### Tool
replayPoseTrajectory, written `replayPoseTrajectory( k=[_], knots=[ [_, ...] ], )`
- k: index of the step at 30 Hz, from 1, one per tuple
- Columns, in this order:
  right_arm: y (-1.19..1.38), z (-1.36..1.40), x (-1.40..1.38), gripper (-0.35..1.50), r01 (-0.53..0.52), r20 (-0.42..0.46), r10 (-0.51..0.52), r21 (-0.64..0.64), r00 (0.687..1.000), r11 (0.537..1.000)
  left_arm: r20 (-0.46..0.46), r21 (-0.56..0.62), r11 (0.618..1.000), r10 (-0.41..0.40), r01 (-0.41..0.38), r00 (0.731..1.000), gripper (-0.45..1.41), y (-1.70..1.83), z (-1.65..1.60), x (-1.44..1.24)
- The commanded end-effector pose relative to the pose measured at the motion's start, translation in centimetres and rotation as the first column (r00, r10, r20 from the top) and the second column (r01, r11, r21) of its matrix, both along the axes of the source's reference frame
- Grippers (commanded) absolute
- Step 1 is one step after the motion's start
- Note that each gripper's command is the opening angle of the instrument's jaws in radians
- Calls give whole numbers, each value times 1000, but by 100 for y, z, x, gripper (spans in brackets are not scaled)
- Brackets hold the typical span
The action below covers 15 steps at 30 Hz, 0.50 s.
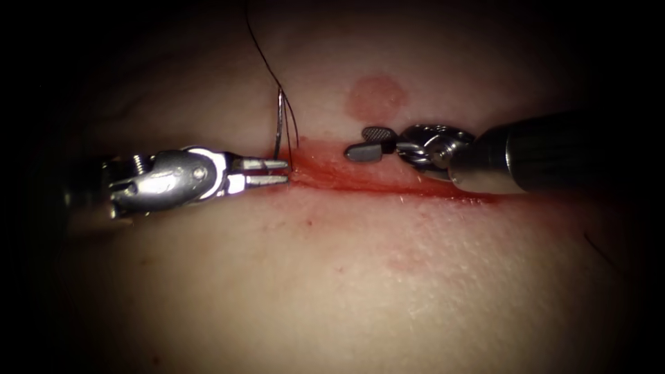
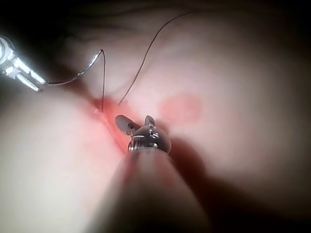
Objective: Wound Closure
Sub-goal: Pull up on the needle with the left gripper to pull suture through.
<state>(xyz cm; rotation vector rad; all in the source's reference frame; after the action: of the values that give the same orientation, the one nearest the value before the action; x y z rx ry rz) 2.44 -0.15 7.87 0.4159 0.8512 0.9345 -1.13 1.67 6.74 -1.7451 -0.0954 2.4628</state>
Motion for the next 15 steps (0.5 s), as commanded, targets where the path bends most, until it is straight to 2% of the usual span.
replayPoseTrajectory(
  k=[1, 15],
  knots=[
    [-4, 8, 5, 120, 9, -1, -9, -11, 1000, 1000, -2, -6, 1000, -7, 7, 1000, -35, 3, 5, -5],
    [-8, 5, 7, 121, 56, -18, -57, -42, 998, 998, -16, -119, 992, -53, 51, 998, -35, 76, -54, 0]
  ],
)
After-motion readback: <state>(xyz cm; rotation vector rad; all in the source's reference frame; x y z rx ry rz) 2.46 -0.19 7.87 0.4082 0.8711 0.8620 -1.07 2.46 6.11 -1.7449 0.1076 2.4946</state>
